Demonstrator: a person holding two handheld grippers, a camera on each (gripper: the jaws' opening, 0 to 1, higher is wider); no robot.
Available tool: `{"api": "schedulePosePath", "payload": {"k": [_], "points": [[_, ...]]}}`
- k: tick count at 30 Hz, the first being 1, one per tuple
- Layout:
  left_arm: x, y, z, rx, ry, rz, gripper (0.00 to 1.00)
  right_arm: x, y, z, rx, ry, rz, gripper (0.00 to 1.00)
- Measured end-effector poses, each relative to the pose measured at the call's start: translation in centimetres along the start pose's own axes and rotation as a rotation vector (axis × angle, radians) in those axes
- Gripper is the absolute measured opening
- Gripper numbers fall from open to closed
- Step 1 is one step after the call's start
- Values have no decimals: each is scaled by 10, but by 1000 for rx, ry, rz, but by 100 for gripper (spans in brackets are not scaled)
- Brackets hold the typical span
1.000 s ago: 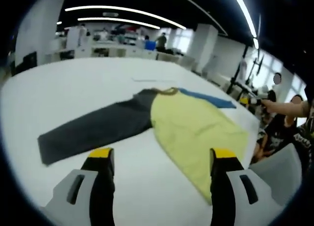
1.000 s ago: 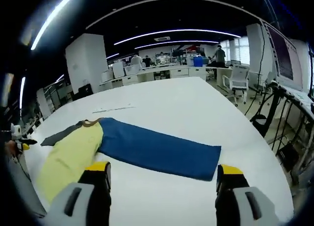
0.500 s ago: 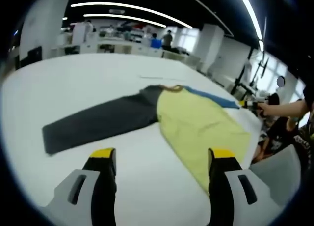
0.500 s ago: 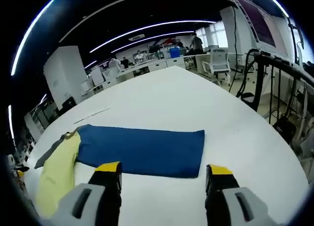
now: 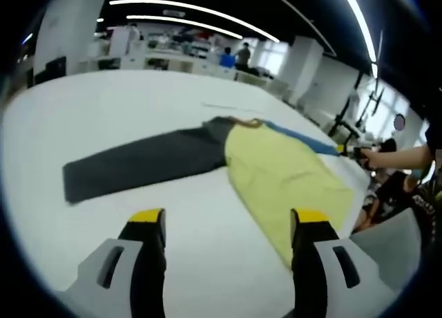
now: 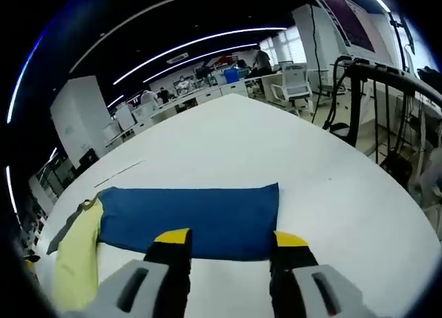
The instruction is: Fold the garment on the visible template until the final outline fits inside the template.
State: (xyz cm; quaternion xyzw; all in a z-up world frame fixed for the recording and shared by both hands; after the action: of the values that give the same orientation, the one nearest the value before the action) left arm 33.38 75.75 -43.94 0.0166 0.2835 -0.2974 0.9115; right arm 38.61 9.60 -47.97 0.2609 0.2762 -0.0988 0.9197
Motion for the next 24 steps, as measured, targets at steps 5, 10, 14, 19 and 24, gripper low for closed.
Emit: {"api": "schedulePosePath", "payload": {"k": [5, 10, 14, 19, 24], "points": [[3, -3, -1, -6, 6, -9, 69, -3, -8, -1, 14, -18, -17, 40], [6, -4, 1, -6, 9, -15, 68, 3, -1, -2, 69, -13, 14, 28], [8, -7, 1, -10, 9, -23, 68, 8, 3, 1, 151, -11, 47, 22], [9, -8, -4, -15, 18, -27, 68, 7, -1, 1, 163, -12, 28, 13], [8, -8, -6, -20, 22, -25, 68, 4, -3, 4, 161, -15, 29, 1]]}}
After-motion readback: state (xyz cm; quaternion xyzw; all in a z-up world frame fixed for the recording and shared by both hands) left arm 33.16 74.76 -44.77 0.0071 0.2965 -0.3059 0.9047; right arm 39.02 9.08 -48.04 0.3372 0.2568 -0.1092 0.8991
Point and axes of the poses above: the point that each gripper's makers call its tool centre point, and the gripper's own axes: x roughly forward along the fingers, y roughly to its left, z roughly out of its top, the point moved 4 cm from there along -x, roughly backward along the fingers, and after that the axes turned 11 degrees about x, right-handed, at the moved point
